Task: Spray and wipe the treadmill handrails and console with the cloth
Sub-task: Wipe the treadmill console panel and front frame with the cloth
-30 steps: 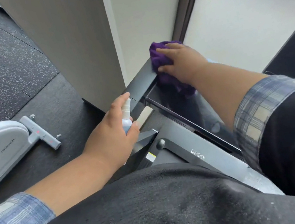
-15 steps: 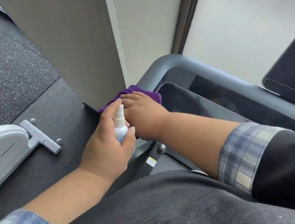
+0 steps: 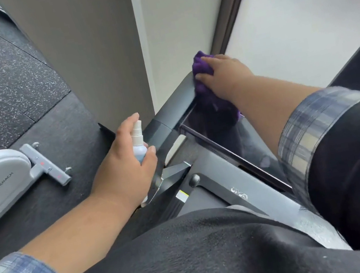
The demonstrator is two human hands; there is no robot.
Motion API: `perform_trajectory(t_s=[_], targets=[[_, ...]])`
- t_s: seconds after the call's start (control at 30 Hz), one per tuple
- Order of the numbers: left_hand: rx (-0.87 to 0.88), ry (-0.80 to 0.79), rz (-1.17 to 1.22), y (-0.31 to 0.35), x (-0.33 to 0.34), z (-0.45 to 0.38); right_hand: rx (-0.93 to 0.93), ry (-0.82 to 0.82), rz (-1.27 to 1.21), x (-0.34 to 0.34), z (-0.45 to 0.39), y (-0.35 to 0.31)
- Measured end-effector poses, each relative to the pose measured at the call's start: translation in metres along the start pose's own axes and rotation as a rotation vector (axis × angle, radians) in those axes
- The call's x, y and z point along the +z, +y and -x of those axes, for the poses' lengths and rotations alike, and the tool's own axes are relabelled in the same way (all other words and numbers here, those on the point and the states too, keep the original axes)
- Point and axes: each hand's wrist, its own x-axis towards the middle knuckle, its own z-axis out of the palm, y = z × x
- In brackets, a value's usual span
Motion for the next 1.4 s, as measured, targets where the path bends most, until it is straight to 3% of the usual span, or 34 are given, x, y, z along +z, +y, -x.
perform_trajectory(t_s=[0.1,0.3,0.47,0.67,0.77,1.0,1.27,1.4], targets=[[-0.061,0.038,-0.028,-0.015,-0.008,0.007,-0.035,0.002,0.020,0.005,0.010,-0.015],[-0.121,0.067,-0.045,-0.031,-0.016,0.025,-0.462,-0.085,0.018,0.041,0.088,-0.100],[-0.119,0.092,-0.041,-0.037,-0.020,0.032,-0.713,-0.135,0.114,0.064,0.141,-0.148],[-0.104,0.111,-0.048,-0.037,-0.024,0.036,-0.811,-0.093,0.157,0.063,0.142,-0.151],[-0.073,0.111,-0.053,-0.034,-0.023,0.039,-0.746,-0.109,0.119,0.059,0.133,-0.141],[-0.042,0.027,-0.065,-0.031,-0.022,0.051,-0.387,-0.083,-0.054,0.030,0.081,-0.083],[0.062,-0.113,-0.109,-0.013,-0.012,0.035,-0.067,-0.084,0.041,0.004,0.040,-0.014],[0.104,-0.148,-0.143,-0.001,0.000,0.020,-0.028,-0.040,0.131,0.013,0.051,-0.020]])
